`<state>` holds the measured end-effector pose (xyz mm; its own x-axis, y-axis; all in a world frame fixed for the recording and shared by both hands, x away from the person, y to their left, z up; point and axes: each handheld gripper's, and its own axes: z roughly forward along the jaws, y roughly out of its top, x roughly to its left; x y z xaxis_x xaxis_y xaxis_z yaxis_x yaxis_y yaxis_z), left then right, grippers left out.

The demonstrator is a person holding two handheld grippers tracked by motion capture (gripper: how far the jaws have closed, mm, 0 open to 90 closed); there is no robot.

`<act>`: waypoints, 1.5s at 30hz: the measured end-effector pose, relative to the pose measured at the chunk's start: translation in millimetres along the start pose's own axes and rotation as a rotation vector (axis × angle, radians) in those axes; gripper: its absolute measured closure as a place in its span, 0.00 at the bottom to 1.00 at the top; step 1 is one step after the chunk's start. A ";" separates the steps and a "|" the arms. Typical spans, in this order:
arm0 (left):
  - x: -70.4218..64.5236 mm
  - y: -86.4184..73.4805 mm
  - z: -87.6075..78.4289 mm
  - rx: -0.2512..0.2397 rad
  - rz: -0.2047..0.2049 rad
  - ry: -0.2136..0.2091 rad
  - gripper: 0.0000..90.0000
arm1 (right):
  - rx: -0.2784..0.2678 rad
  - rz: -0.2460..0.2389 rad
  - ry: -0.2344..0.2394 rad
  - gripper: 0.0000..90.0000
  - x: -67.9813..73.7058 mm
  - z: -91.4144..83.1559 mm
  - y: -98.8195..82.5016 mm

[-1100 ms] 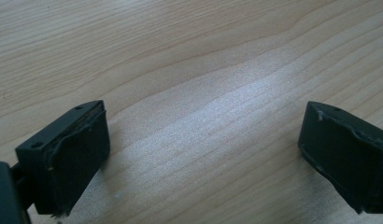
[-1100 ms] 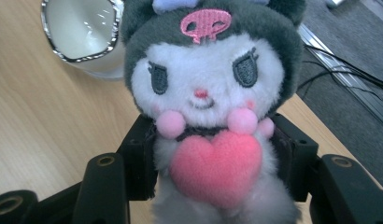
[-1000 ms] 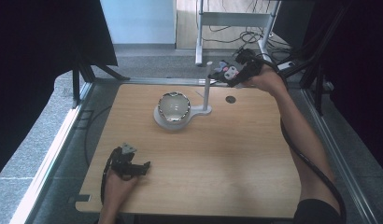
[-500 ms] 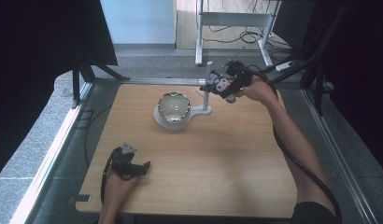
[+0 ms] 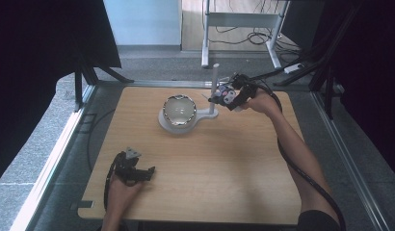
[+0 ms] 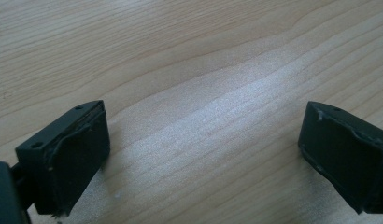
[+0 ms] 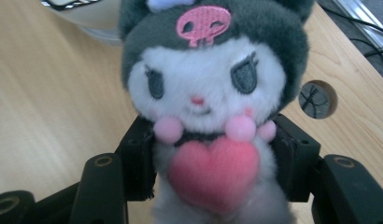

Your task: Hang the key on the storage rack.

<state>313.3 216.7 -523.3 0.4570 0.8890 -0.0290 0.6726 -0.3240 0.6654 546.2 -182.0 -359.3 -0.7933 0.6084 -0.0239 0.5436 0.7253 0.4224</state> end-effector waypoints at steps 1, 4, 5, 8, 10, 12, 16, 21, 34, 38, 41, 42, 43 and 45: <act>0.0 0.0 0.0 0.000 0.000 0.000 0.02 | -0.004 0.007 -0.004 0.46 -0.8 2.0 -0.6; 0.0 0.0 0.0 0.000 0.000 0.000 0.02 | -0.013 -0.008 -0.014 0.43 -1.2 8.3 -1.7; -0.1 0.0 0.0 0.000 -0.002 -0.001 0.02 | -0.018 -0.016 -0.012 0.40 -0.7 10.6 -2.0; 0.0 0.0 0.0 0.000 0.000 -0.001 0.02 | -0.024 -0.026 -0.011 0.31 2.2 15.9 -2.9; 0.0 0.0 0.0 0.000 0.000 0.001 0.02 | -0.032 -0.032 -0.023 0.28 2.7 17.0 -3.8; -0.1 0.0 0.0 0.000 0.000 0.000 0.02 | -0.034 -0.034 -0.022 0.27 3.0 17.4 -4.3; -0.1 0.0 0.0 0.000 0.000 0.000 0.02 | -0.032 -0.051 -0.015 0.23 5.2 17.1 -7.4; -0.2 0.0 0.0 0.000 -0.001 0.000 0.02 | -0.028 -0.067 -0.006 0.17 10.5 18.0 -12.0; -0.1 0.0 0.0 0.000 -0.001 0.000 0.02 | -0.020 -0.142 -0.031 0.13 32.2 11.9 -25.1; 0.0 0.0 0.0 0.000 0.000 0.000 0.02 | -0.015 -0.155 -0.032 0.13 35.7 9.4 -32.2; 0.0 0.0 -0.1 0.001 0.000 0.000 0.02 | -0.020 -0.157 -0.029 0.13 38.9 6.3 -37.3; 0.0 0.0 -0.1 0.001 0.001 0.000 0.02 | -0.021 -0.162 -0.031 0.13 39.9 4.9 -39.0; 0.0 0.0 -0.1 0.001 0.001 0.000 0.02 | -0.027 -0.163 -0.028 0.13 41.0 3.7 -40.4; 0.0 0.0 -0.1 0.001 0.000 0.000 0.02 | -0.034 -0.167 -0.022 0.13 43.5 1.0 -43.2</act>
<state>313.3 216.7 -523.3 0.4572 0.8889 -0.0286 0.6727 -0.3246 0.6650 488.4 -186.5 -379.6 -0.8653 0.4875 -0.1161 0.3947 0.8058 0.4415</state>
